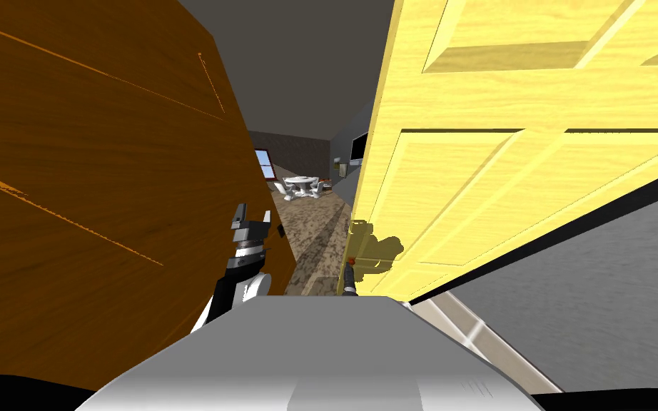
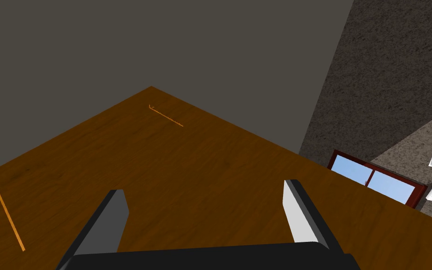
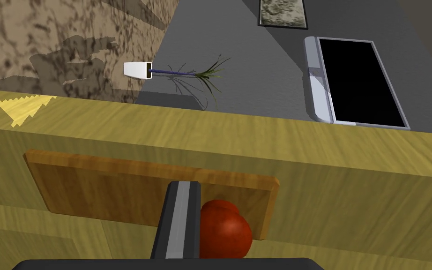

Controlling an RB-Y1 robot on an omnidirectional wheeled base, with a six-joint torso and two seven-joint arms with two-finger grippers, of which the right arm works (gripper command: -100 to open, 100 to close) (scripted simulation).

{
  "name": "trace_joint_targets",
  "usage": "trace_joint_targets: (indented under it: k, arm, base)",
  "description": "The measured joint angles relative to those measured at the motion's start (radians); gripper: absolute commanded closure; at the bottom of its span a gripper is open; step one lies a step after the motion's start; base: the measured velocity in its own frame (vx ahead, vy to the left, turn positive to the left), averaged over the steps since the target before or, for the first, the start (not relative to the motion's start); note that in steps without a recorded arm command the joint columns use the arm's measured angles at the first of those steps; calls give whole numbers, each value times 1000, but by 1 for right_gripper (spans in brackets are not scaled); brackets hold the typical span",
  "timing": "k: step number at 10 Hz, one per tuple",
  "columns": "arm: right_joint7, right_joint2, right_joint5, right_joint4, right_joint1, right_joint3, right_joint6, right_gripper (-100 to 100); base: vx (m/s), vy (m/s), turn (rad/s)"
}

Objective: Push the door open

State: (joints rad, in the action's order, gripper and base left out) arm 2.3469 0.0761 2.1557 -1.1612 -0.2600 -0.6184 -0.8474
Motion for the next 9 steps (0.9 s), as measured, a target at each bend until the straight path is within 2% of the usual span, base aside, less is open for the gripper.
trace_joint_targets:
  k: [4, 5, 7, 9]
  arm:
    - [3, 0, 0, 3, -2, -1, 0, 100]
    - [3, 0, 0, 3, -3, -1, 0, -100]
    - [47, 13, 41, 8, -10, -11, -15, -100]
    - [84, 26, 81, -12, -23, -16, -42, -100]
  base:
    - [-1, 1, -1]
    - [-58, -1, 6]
    - [-114, 5, -20]
    - [-94, -20, -23]
